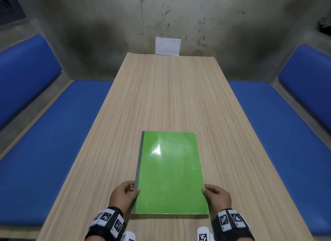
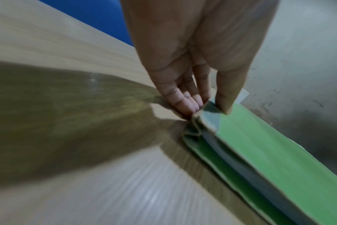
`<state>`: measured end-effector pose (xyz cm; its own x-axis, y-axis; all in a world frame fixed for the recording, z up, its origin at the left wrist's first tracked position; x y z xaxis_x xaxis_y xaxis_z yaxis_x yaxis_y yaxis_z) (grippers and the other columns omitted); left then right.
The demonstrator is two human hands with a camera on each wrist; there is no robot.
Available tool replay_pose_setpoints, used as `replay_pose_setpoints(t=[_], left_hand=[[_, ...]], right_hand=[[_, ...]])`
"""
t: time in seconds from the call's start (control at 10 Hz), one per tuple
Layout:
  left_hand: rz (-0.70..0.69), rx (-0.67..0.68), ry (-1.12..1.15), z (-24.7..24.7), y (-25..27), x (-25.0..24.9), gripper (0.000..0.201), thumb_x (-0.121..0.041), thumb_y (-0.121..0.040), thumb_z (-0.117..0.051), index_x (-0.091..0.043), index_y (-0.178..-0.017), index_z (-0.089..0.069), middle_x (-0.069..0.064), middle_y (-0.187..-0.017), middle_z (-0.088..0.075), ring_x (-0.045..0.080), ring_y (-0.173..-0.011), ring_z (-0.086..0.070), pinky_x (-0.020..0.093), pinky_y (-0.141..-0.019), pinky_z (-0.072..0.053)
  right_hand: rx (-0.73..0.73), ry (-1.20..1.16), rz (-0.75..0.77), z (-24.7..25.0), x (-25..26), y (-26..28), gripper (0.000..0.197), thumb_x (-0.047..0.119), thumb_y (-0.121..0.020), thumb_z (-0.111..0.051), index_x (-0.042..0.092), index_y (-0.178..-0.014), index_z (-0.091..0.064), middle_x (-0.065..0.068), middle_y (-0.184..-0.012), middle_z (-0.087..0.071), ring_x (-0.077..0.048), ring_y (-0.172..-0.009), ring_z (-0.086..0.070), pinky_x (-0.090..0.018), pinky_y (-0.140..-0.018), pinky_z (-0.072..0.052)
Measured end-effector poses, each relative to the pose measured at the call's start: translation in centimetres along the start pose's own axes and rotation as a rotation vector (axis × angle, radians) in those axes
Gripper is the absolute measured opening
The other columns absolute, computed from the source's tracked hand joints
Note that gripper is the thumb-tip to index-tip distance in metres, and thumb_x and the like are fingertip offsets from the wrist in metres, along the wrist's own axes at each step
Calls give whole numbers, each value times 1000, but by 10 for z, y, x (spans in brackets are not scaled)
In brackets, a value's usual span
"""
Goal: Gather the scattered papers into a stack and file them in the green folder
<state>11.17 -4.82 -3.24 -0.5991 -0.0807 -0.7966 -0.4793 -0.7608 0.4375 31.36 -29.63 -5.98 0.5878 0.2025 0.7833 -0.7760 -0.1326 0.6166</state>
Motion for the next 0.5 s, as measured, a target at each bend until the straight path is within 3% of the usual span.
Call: replay_pose_setpoints(t=[0.3,0.4,0.5], left_hand=[[-8,-16,-27,-1,6,-7,32,-8,-81,-66,-6,-113,-62,-1,-80,-60,15,-76,-56,23,-71,-44],[-11,1,-7,0,6,-10,35,-12,-83,-64,-7,-117,-59,1,-88,-62,17,-83,-58,25,-76,-46],[-37,-83,-16,9,12,-9,48,-16,-82,-67,-10,-127,-51,17,-119,-57,28,-108,-58,36,-95,-45]], right_hand=[[33,3,-5,-1,3,3,16,-10,-74,-66,5,-77,-67,-25,-93,-69,-41,-89,-66,-56,-87,-52],[82,64,54,-1,10,8,14,-3,-78,-66,8,-86,-64,-21,-101,-66,-34,-89,-63,-45,-85,-53],[53,268,141,10,21,21,33,18,-77,-72,16,-107,-59,-13,-107,-61,-30,-101,-58,-46,-93,-48]])
Point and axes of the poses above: each hand's wrist, its own y-axis away from the middle knuckle, its own z-axis out of the back of the hand, x = y × z, the point moved 4 cm from there along -y, towards the middle knuckle
